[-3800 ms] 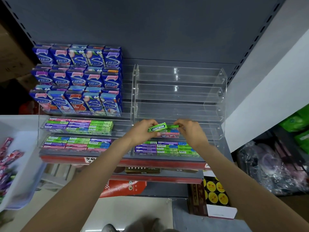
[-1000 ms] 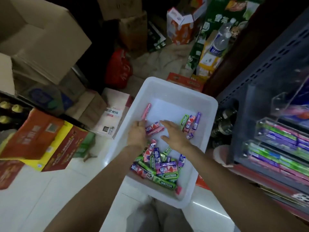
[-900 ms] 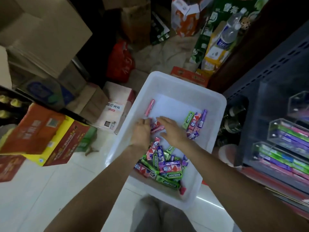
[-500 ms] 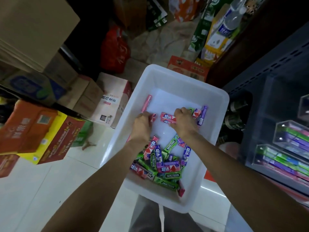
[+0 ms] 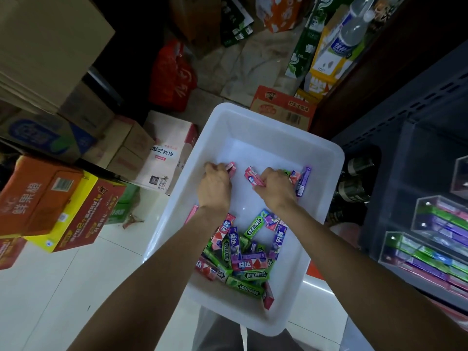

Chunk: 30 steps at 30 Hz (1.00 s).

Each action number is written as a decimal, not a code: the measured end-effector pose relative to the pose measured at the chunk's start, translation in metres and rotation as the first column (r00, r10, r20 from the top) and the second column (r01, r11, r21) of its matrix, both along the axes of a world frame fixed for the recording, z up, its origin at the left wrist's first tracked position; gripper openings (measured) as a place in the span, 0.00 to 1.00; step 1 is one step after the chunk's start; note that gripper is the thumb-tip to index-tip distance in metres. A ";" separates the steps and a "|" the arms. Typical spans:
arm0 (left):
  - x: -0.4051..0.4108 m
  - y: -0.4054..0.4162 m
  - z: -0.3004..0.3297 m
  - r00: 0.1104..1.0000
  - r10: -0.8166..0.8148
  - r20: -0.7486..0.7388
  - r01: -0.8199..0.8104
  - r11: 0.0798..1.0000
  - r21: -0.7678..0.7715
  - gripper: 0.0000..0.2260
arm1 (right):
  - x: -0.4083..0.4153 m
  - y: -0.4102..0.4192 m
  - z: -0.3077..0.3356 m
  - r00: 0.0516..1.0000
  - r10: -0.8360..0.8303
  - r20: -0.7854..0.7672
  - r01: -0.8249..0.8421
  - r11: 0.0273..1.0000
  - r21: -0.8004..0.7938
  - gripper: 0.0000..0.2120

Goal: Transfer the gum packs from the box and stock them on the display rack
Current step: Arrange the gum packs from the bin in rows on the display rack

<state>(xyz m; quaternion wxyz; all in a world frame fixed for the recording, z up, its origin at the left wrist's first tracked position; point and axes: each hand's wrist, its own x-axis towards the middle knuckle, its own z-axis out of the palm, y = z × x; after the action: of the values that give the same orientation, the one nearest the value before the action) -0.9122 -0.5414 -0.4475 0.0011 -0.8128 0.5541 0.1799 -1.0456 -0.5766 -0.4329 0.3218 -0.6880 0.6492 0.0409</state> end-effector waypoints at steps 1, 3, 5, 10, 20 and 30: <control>0.000 0.000 0.001 1.000 0.011 0.008 -0.011 1.000 0.016 0.11 | -0.001 -0.001 -0.001 0.997 -0.046 0.057 0.044 0.999 0.031 0.16; 0.000 -0.002 0.000 0.999 0.008 0.039 -0.007 1.000 -0.018 0.09 | -0.001 -0.001 0.002 0.970 -0.161 0.180 0.149 0.986 0.080 0.13; -0.001 -0.001 -0.004 0.990 -0.056 0.128 0.067 0.994 -0.085 0.08 | 0.000 0.001 0.005 0.933 -0.248 0.261 0.224 0.967 0.119 0.11; 0.001 0.000 -0.003 0.898 0.104 -0.427 -0.144 0.988 -0.063 0.13 | 0.002 0.002 0.016 0.847 -0.358 0.393 0.309 0.933 0.183 0.06; -0.029 0.030 0.119 0.087 0.173 -0.981 -0.350 0.927 0.132 0.08 | -0.031 0.048 0.124 0.498 -0.485 0.719 0.401 0.864 0.305 0.03; -0.174 0.052 0.219 0.221 -0.057 -0.974 -0.132 0.987 -0.088 0.11 | -0.176 0.112 0.219 0.433 -0.387 0.814 0.520 0.845 0.125 0.06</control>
<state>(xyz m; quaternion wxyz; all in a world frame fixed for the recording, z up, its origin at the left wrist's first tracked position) -1.0860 -0.4889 -0.2283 -0.4107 -0.5333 0.4255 0.6048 -1.2217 -0.4647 -0.2136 0.5308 -0.4477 0.5877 -0.4151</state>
